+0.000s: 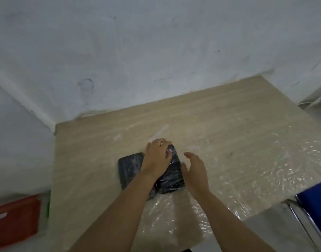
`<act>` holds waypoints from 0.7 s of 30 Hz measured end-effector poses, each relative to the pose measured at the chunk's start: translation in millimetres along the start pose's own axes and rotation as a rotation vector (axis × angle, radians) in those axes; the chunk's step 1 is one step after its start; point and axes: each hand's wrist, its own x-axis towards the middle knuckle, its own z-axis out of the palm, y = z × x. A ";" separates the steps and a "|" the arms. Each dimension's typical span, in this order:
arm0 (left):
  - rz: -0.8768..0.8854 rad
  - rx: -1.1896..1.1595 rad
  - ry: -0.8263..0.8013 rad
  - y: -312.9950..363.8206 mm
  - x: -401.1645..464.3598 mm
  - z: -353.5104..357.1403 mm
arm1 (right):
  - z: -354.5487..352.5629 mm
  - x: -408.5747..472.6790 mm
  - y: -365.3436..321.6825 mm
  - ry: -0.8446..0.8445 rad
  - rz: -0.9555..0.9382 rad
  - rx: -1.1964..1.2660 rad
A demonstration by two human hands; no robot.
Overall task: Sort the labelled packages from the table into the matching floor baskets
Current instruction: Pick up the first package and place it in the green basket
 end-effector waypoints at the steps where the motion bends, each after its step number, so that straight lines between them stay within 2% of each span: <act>1: -0.018 0.045 -0.040 0.9 5.3 8.6 | 2.4 2.3 5.0 -0.020 0.008 -0.024; 6: -0.179 0.187 -0.251 -3.6 38.2 44.5 | 21.3 9.5 33.1 -0.212 -0.046 -0.208; 10: -0.267 0.261 -0.306 -6.0 53.3 64.8 | 28.0 16.2 44.8 -0.299 -0.054 -0.189; 15: -0.266 0.217 -0.186 1.3 60.3 63.2 | 26.1 20.0 38.2 -0.274 -0.036 -0.083; 18: -0.253 0.049 0.036 11.1 66.2 44.8 | 18.0 28.2 26.6 -0.182 -0.026 0.042; 21: -0.241 -0.199 0.269 17.1 65.1 13.6 | 8.3 40.1 6.5 -0.093 -0.108 0.071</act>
